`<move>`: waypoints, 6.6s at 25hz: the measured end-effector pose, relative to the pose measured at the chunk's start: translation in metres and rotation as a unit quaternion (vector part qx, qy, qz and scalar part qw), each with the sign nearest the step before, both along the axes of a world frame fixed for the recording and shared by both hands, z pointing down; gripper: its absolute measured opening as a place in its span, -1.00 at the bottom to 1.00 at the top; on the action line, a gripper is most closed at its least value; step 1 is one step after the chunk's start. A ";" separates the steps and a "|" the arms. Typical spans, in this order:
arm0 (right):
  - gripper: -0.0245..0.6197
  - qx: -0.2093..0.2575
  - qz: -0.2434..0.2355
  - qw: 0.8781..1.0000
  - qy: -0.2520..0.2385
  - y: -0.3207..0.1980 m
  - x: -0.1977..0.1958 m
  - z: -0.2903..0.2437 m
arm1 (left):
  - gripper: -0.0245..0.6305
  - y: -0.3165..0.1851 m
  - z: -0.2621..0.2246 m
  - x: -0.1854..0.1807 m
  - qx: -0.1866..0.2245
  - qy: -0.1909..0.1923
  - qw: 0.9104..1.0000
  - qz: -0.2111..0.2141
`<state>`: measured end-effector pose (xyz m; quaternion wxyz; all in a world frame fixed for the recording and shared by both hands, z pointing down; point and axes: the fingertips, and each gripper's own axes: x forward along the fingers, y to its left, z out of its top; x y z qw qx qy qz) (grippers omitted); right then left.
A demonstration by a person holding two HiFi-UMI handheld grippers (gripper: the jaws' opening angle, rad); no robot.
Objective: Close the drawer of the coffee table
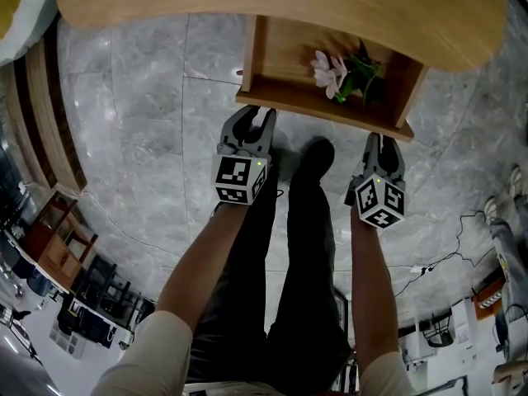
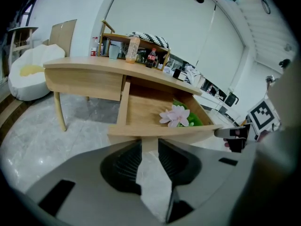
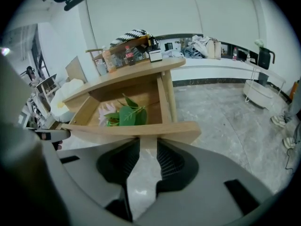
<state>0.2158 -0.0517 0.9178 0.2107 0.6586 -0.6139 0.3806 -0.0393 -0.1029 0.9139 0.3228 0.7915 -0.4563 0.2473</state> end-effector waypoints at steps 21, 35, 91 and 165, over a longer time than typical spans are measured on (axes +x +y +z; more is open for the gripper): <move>-0.52 0.094 -0.048 0.993 0.051 -0.067 0.016 -0.025 | -0.56 -0.068 -0.026 0.016 0.085 -0.002 0.996 -0.018; -0.59 0.126 -0.102 0.979 0.124 -0.109 0.021 -0.026 | -0.56 -0.110 -0.027 0.022 0.136 -0.041 0.990 -0.007; -0.53 0.146 -0.151 0.964 0.163 -0.143 0.016 -0.070 | -0.66 -0.148 -0.091 0.009 0.187 -0.046 0.981 0.018; -0.87 0.313 -0.162 0.931 0.090 -0.008 0.002 -0.719 | -0.86 -0.024 -0.722 -0.096 0.306 0.016 0.952 0.020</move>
